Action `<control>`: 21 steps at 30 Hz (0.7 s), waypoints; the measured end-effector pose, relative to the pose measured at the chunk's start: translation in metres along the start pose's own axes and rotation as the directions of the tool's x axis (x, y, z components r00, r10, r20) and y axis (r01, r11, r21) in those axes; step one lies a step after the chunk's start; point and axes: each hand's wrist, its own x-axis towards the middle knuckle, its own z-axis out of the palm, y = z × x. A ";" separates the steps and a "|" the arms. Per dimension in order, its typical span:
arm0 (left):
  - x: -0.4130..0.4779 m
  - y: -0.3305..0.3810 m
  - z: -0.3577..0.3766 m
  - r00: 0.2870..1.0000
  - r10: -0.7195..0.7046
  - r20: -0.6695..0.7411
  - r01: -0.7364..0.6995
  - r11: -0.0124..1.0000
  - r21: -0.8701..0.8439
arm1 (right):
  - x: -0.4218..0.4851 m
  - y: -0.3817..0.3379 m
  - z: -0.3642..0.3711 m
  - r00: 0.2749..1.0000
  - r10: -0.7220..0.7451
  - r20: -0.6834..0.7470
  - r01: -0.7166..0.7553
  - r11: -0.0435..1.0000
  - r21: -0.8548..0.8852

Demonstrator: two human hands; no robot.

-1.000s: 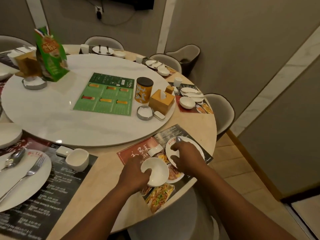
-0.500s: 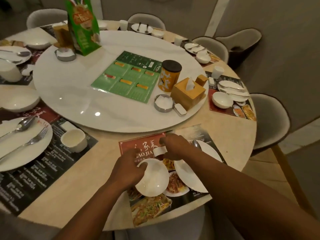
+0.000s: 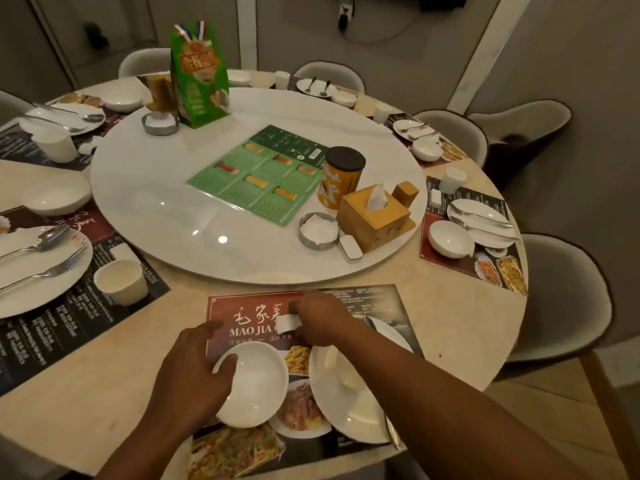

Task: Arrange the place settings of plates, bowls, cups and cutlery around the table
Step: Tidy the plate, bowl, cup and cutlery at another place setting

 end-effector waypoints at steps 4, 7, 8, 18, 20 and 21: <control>-0.002 0.015 0.001 1.000 -0.007 -0.028 0.007 1.000 0.014 | -0.005 0.043 -0.028 0.992 0.046 -0.118 -0.035 0.995 0.090; -0.003 0.034 0.011 0.999 0.040 -0.025 -0.040 0.999 0.001 | -0.017 0.085 -0.038 0.980 0.136 -0.143 -0.116 0.984 0.135; -0.003 0.040 0.016 0.997 0.068 -0.020 -0.068 0.998 0.002 | -0.020 0.097 -0.039 0.976 0.165 -0.141 -0.144 0.978 0.152; 0.003 0.072 0.056 0.982 0.190 -0.010 -0.188 0.976 0.112 | -0.005 0.140 0.003 0.981 0.153 -0.119 -0.124 0.967 0.220; 0.004 0.070 0.058 0.983 0.184 -0.015 -0.181 0.977 0.115 | -0.001 0.144 0.009 0.983 0.138 -0.120 -0.111 0.972 0.209; 0.004 0.070 0.059 0.984 0.179 -0.018 -0.176 0.978 0.115 | 0.001 0.145 0.011 0.984 0.134 -0.119 -0.107 0.973 0.206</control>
